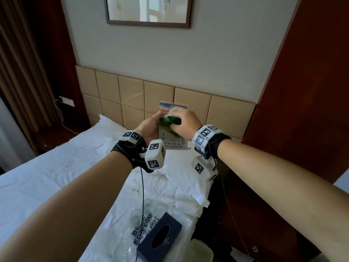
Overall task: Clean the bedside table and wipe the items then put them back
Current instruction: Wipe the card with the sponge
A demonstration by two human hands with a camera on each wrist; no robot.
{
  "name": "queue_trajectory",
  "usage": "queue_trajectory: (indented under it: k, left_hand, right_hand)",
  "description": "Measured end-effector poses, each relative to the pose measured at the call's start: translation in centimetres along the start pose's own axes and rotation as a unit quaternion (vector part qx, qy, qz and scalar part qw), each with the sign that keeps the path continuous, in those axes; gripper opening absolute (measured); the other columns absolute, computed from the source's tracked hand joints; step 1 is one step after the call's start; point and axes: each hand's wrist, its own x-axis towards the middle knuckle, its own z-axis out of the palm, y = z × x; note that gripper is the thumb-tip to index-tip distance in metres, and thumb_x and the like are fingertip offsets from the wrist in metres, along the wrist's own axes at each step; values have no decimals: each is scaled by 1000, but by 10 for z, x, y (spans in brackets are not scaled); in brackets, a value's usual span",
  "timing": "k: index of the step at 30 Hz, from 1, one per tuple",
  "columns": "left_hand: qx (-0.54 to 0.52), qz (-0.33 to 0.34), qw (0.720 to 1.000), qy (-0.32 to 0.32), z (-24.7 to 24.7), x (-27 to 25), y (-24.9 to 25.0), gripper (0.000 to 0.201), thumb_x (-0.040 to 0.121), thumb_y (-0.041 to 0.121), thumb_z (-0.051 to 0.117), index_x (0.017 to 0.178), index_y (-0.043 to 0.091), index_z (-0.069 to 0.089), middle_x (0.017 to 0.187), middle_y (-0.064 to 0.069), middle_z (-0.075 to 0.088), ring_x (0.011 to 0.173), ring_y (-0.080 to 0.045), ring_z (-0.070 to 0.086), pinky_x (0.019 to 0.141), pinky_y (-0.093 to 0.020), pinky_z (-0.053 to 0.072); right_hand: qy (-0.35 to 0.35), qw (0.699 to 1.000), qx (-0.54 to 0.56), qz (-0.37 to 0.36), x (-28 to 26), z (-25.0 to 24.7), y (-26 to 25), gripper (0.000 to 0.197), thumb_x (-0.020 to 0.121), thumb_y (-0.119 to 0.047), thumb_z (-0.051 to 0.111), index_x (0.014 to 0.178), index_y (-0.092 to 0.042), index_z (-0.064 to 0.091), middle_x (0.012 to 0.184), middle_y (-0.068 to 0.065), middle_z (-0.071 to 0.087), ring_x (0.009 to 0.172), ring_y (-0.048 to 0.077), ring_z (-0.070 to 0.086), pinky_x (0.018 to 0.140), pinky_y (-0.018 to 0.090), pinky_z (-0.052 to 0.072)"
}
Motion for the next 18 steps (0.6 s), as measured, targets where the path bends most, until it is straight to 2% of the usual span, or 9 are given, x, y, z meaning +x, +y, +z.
queue_trajectory:
  k: [3, 4, 7, 8, 10, 12, 15, 18]
  left_hand:
    - [-31, 8, 999, 4, -2, 2, -2, 56, 104, 45, 25, 99, 13, 70, 87, -9, 75, 75, -21, 73, 56, -31, 58]
    - [-31, 11, 999, 4, -3, 3, -2, 55, 104, 44, 24, 100, 13, 69, 87, -8, 75, 75, -19, 74, 57, -29, 58]
    - [-25, 2, 1000, -2, -5, 1, -1, 51, 104, 47, 24, 110, 14, 62, 95, -8, 75, 82, -20, 73, 70, -32, 57]
    - [-24, 0, 1000, 1, -6, 0, -1, 51, 104, 47, 24, 111, 13, 61, 96, -9, 75, 82, -20, 73, 70, -32, 58]
    - [-12, 6, 1000, 1, -9, -2, 0, 50, 105, 45, 22, 111, 13, 60, 94, -9, 75, 81, -21, 73, 64, -31, 59]
    - [2, 16, 1000, -1, -13, -3, 1, 50, 105, 46, 21, 114, 14, 59, 97, -10, 75, 85, -22, 73, 62, -34, 59]
    - [3, 25, 1000, -1, -21, -5, 1, 52, 104, 48, 21, 118, 15, 58, 104, -12, 73, 91, -27, 72, 63, -40, 59]
    - [-12, 37, 999, -8, -21, -7, 0, 55, 103, 50, 24, 135, 14, 51, 127, -17, 63, 106, -33, 67, 74, -46, 58]
  right_hand:
    - [-74, 997, -6, -21, -7, 7, -1, 32, 75, -4, 72, 106, -13, 75, 116, 1, 67, 105, 18, 57, 93, 27, 43]
    - [-105, 994, -2, -21, -8, 9, -1, 32, 74, -5, 72, 105, -15, 76, 116, -2, 67, 105, 17, 57, 92, 26, 44]
    - [-159, 987, -4, -28, -15, 12, -1, 25, 74, -12, 77, 98, -17, 78, 110, -8, 67, 97, 10, 57, 82, 11, 40]
    - [-162, 986, -8, -36, -16, 11, -1, 22, 75, -14, 78, 96, -17, 78, 109, -8, 67, 96, 11, 57, 81, 11, 40]
    - [-163, 985, -25, -49, -19, 5, -2, 19, 75, -17, 78, 94, -15, 78, 108, -6, 68, 97, 14, 58, 83, 20, 45]
    - [-168, 982, -64, -53, -21, -3, -1, 20, 75, -17, 77, 95, -14, 78, 110, -5, 69, 99, 15, 58, 84, 24, 47]
    - [-183, 977, -106, -35, -26, -13, 7, 24, 73, -12, 75, 97, -14, 78, 114, -4, 69, 102, 16, 57, 85, 27, 48]
    - [-173, 981, -91, -15, -29, -15, 13, 27, 71, -8, 73, 97, -15, 78, 113, -4, 70, 101, 18, 61, 88, 33, 52]
